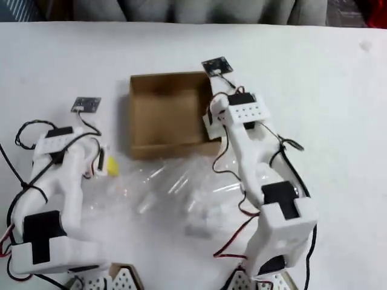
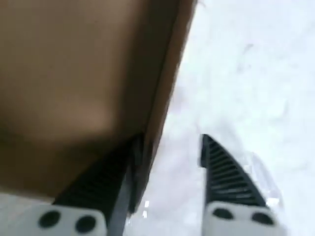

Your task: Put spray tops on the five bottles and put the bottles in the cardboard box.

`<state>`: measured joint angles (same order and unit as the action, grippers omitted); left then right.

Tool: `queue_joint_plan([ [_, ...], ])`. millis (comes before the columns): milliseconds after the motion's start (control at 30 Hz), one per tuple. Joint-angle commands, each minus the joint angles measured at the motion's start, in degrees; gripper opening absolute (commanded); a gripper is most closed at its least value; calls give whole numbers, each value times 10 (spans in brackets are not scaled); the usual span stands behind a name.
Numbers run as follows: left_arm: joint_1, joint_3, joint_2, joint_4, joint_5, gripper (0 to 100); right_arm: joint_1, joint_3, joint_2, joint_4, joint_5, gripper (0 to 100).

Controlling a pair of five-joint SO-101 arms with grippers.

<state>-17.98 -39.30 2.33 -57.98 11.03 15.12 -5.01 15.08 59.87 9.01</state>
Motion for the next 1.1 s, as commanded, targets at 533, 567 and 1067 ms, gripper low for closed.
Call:
queue_joint_plan([
  [533,7,4,33,12,-4,249,-143,79,-270,387,22,15],
  [567,7,4,33,12,-4,249,-153,60,-281,386,46,15],
  [1067,3,7,33,12,-7,249,-151,-281,-504,291,337,15],
])
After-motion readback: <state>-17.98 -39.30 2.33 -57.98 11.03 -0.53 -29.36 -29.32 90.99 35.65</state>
